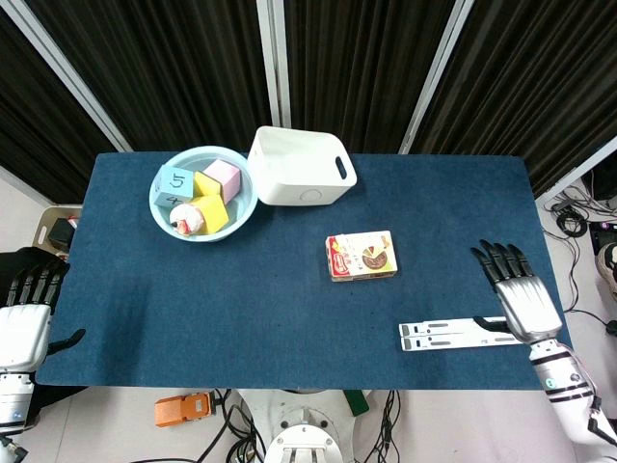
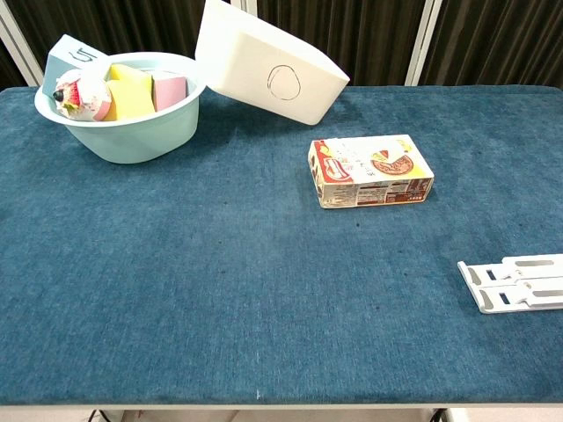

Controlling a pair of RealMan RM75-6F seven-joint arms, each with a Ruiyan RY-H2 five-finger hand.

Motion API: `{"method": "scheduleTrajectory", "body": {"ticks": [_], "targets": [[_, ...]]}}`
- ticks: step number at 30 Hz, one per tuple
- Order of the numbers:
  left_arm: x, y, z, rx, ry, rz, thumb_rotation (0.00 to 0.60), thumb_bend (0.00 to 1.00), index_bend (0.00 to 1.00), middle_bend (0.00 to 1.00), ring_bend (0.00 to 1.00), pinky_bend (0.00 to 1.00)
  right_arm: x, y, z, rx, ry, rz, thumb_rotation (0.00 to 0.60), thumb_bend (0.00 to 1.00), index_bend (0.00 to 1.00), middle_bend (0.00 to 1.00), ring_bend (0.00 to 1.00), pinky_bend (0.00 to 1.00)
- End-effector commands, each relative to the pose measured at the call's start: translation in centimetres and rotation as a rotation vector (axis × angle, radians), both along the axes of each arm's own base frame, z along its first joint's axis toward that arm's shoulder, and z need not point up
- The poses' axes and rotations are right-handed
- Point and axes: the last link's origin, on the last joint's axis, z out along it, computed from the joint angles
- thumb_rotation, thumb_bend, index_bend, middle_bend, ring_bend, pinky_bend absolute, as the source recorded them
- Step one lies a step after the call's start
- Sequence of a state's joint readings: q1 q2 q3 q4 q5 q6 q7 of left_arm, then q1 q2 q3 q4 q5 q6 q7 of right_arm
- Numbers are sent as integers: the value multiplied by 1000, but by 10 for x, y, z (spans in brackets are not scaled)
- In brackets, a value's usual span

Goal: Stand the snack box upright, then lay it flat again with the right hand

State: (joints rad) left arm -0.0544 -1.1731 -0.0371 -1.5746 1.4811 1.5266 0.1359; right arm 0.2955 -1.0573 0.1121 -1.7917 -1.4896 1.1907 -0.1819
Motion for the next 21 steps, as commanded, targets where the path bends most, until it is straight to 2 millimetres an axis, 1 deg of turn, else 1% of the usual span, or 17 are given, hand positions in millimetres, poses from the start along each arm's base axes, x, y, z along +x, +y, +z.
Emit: {"method": "scheduleTrajectory", "body": {"ticks": [1, 2, 5, 10, 13, 17, 21], "targets": [[1, -1, 0, 2, 1, -2, 600, 0, 0, 0, 0, 0, 59, -38, -29, 154, 33, 71, 600, 125, 0, 0, 0, 0], [1, -1, 1, 2, 2, -3, 600, 0, 0, 0, 0, 0, 70, -48, -41, 192, 46, 74, 600, 125, 0, 0, 0, 0], [0, -2, 0, 2, 2, -2, 600, 0, 0, 0, 0, 0, 93, -68, -73, 266, 83, 76, 600, 125, 0, 0, 0, 0], [-3, -3, 0, -3, 6, 11, 600, 0, 0, 0, 0, 0, 127, -95, -121, 300, 133, 58, 600, 125, 0, 0, 0, 0], [-6, -3, 1, -1, 8, 21, 600, 0, 0, 0, 0, 0, 141, -106, -142, 311, 163, 30, 600, 125, 0, 0, 0, 0], [-10, -4, 2, 2, 6, 32, 600, 0, 0, 0, 0, 0, 155, -116, -166, 321, 219, 6, 600, 125, 0, 0, 0, 0], [-14, -5, 1, -7, 11, 44, 600, 0, 0, 0, 0, 0, 171, -124, -183, 322, 219, -24, 600, 127, 0, 0, 0, 0]]}}
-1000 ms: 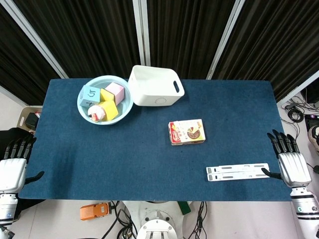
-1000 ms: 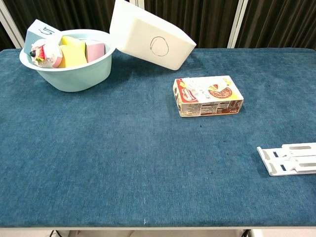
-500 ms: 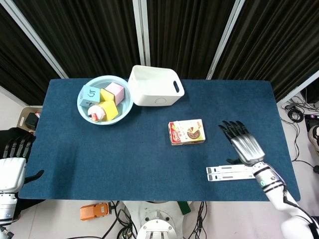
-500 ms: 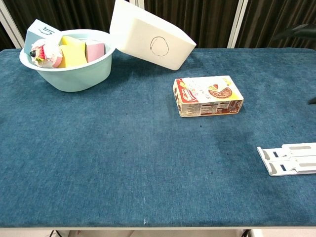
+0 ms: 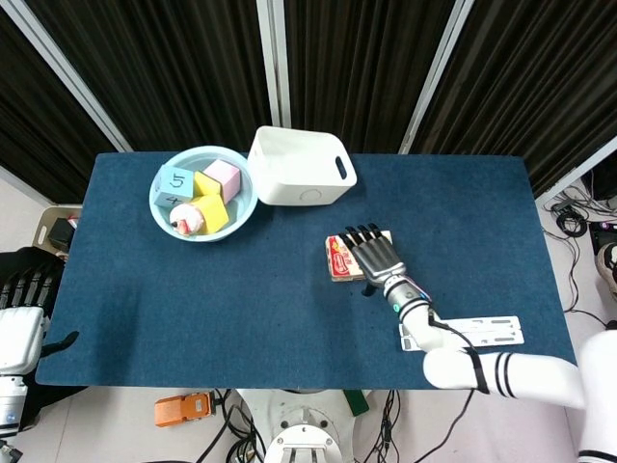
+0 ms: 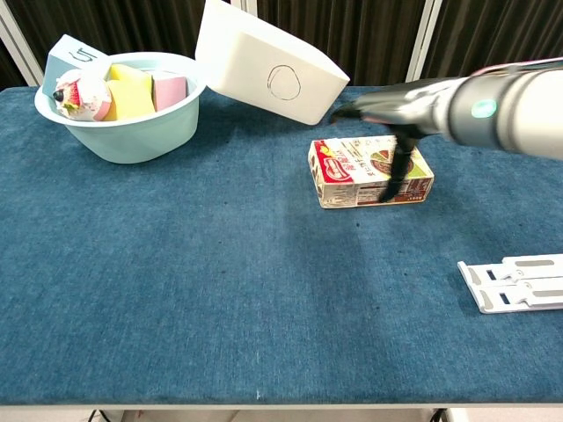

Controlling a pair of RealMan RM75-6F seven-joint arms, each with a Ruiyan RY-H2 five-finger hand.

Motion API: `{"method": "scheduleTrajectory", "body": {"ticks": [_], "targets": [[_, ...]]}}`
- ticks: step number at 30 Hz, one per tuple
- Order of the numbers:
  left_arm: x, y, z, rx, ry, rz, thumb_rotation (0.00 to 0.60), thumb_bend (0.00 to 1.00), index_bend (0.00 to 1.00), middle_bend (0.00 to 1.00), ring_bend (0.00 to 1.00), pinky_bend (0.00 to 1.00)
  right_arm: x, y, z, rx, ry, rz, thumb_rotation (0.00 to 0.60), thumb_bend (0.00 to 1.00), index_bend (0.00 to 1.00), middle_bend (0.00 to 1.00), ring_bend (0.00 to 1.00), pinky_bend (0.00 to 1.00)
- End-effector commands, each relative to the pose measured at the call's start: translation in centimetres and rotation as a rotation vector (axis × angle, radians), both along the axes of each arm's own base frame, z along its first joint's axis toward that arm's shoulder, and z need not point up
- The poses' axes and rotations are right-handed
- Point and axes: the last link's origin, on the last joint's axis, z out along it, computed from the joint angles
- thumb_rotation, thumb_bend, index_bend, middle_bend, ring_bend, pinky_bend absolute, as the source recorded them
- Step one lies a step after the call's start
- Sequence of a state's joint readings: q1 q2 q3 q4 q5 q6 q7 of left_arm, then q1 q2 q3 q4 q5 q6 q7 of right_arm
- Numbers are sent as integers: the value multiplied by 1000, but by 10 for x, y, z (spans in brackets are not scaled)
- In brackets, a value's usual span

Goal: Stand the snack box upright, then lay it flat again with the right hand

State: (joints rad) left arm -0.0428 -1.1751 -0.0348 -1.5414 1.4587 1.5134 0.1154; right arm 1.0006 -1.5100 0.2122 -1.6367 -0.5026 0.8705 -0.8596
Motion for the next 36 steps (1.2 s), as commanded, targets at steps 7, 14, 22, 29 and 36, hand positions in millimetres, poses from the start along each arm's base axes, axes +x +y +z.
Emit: {"method": "scheduleTrajectory", "body": {"ticks": [7, 14, 22, 29, 36], "targets": [[-7, -4, 0, -3, 1, 21, 600, 0, 0, 0, 0, 0, 31, -24, -41, -28, 84, -60, 600, 127, 0, 12, 0, 3], [-11, -5, -1, -9, 0, 32, 600, 0, 0, 0, 0, 0, 29, -32, -51, -18, 94, -140, 600, 139, 108, 126, 16, 68], [-13, -4, -2, -10, -3, 33, 600, 0, 0, 0, 0, 0, 20, -37, -46, -39, -18, -179, 600, 285, 445, 375, 265, 245], [-11, -1, -1, -4, -5, 19, 600, 0, 0, 0, 0, 0, -2, -31, 7, -72, -318, -208, 600, 289, 460, 387, 292, 289], [-5, 2, -3, -5, -11, 1, 600, 0, 0, 0, 0, 0, -42, -10, 41, -87, -693, -282, 600, 289, 461, 403, 307, 303]]}}
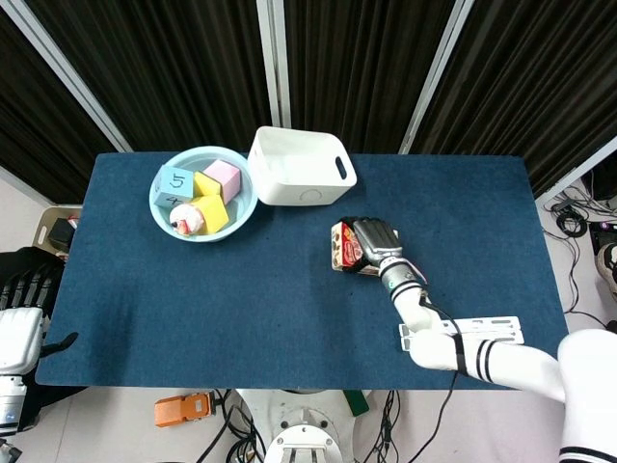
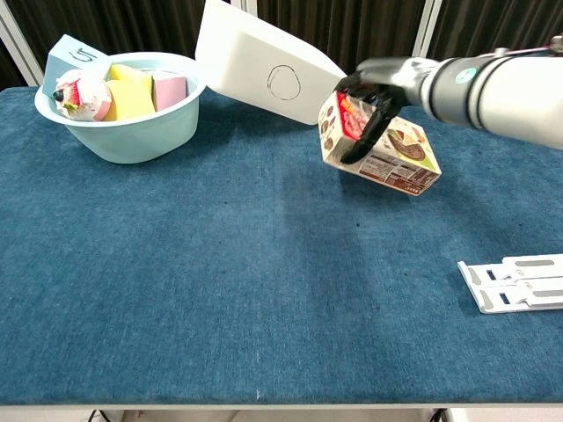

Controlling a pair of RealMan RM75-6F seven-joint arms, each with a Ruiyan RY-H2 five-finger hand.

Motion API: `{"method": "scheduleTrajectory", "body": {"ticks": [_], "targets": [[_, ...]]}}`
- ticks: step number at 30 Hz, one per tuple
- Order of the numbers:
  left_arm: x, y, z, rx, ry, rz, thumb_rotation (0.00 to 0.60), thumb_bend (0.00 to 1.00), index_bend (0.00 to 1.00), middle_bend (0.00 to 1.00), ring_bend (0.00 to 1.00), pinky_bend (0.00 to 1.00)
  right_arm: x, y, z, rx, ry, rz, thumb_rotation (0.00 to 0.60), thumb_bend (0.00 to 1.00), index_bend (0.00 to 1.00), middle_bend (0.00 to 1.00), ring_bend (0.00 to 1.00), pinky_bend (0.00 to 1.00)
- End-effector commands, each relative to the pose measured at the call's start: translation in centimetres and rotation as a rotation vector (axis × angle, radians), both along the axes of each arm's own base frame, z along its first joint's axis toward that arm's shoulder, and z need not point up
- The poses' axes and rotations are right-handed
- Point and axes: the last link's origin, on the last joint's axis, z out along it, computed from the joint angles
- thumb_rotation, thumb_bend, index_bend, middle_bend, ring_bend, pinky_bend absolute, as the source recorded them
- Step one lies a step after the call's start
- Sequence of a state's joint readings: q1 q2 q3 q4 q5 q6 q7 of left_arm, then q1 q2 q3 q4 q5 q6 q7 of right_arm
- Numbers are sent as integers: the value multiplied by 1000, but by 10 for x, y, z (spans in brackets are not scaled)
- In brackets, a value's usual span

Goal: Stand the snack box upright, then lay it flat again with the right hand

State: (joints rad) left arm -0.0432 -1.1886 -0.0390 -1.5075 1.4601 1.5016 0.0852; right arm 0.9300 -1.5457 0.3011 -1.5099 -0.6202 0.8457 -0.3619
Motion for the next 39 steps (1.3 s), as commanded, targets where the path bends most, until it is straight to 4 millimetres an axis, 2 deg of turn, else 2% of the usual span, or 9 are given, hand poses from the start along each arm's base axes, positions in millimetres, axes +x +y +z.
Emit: {"method": "scheduleTrajectory", "body": {"ticks": [1, 4, 10, 17, 25, 27, 30, 35, 39], "targets": [[1, 1, -1, -2, -2, -2, 600, 0, 0, 0, 0, 0, -38, 22, 31, -27, -345, -65, 600, 289, 461, 407, 311, 307], [4, 2, -2, -4, -5, -7, 600, 0, 0, 0, 0, 0, -55, 27, 29, -33, -540, -99, 600, 289, 461, 412, 315, 312], [8, 4, -2, -5, -9, -16, 600, 0, 0, 0, 0, 0, -81, 30, 13, -18, -785, -66, 600, 291, 450, 411, 315, 313], [10, 4, -4, -12, -18, -9, 600, 0, 0, 0, 0, 0, -91, 28, -13, -3, -930, -45, 600, 321, 429, 411, 315, 313], [11, 5, -3, -15, -19, -3, 600, 0, 0, 0, 0, 0, -99, 28, -37, 0, -943, -54, 600, 344, 391, 411, 291, 302], [11, 6, -4, -16, -19, -4, 600, 0, 0, 0, 0, 0, -101, 28, -40, -1, -940, -55, 600, 344, 364, 411, 268, 280], [12, 7, -3, -17, -19, -6, 600, 0, 0, 0, 0, 0, -105, 29, -41, -9, -929, -49, 595, 344, 267, 382, 215, 225], [12, 8, -3, -16, -21, -10, 600, 0, 0, 0, 0, 0, -113, 32, -33, -25, -902, -19, 547, 341, 38, 230, 115, 137], [13, 10, -4, -19, -21, -14, 600, 0, 0, 0, 0, 0, -120, 38, -26, -28, -872, -2, 526, 339, 0, 122, 58, 80]]}}
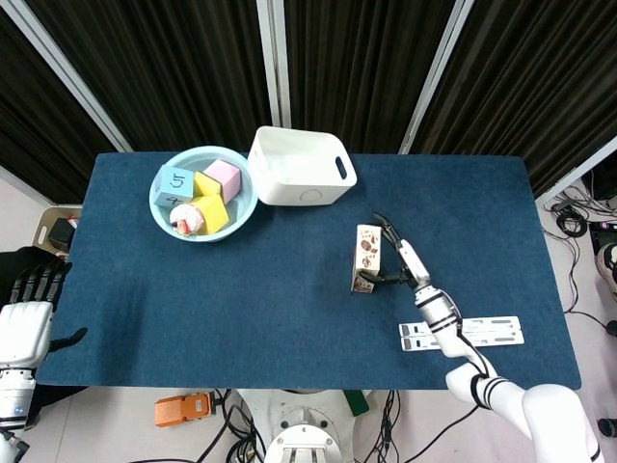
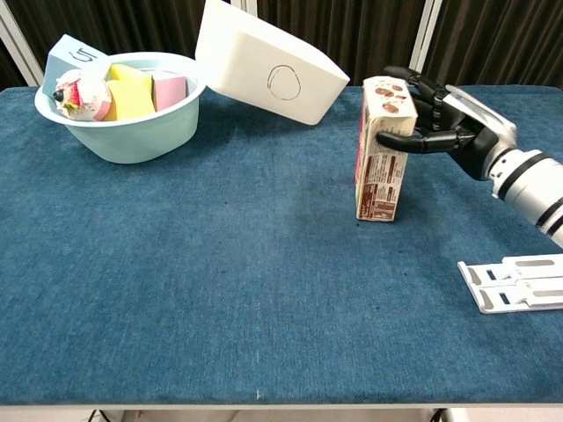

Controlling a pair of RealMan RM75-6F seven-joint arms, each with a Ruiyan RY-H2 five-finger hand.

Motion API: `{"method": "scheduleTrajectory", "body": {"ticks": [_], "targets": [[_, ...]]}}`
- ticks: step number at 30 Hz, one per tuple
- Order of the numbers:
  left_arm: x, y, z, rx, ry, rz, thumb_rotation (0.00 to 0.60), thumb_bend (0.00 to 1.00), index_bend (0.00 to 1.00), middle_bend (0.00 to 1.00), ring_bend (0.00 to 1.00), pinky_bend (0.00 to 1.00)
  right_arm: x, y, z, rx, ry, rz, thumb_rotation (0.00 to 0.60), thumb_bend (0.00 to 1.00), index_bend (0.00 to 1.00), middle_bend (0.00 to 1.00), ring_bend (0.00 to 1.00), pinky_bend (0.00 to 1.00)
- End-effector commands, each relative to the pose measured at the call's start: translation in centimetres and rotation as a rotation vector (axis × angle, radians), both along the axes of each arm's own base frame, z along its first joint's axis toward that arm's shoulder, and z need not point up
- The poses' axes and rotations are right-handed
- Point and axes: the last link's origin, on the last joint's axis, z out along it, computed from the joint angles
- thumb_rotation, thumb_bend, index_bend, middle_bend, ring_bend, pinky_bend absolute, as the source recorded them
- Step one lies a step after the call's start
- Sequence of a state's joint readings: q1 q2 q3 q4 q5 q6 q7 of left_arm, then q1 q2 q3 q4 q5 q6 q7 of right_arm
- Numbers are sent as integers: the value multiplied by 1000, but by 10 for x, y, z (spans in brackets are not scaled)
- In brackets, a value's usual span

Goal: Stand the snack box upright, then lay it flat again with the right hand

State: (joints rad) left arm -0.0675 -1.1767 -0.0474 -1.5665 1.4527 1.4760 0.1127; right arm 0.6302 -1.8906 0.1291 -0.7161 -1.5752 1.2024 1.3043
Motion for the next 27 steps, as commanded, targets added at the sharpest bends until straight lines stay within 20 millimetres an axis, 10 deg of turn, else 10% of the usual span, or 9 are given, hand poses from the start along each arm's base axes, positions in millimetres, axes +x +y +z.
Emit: {"method": "scheduleTrajectory", "body": {"ticks": [1, 12, 20, 27], "targets": [[0, 1, 0, -1, 1, -2, 600, 0, 0, 0, 0, 0, -6, 5, 7, -5, 30, 11, 522, 339, 0, 102, 46, 66], [3, 3, 2, -2, 5, -18, 600, 0, 0, 0, 0, 0, -14, 22, 75, -32, 365, 67, 498, 229, 0, 0, 0, 0], [6, 6, 1, -7, 9, -36, 600, 0, 0, 0, 0, 0, 27, 33, 140, -10, 678, 15, 502, 112, 0, 0, 0, 0], [9, 9, 2, -11, 16, -53, 600, 0, 0, 0, 0, 0, 69, 28, 152, 39, 822, -10, 500, 93, 0, 0, 0, 0]]}}
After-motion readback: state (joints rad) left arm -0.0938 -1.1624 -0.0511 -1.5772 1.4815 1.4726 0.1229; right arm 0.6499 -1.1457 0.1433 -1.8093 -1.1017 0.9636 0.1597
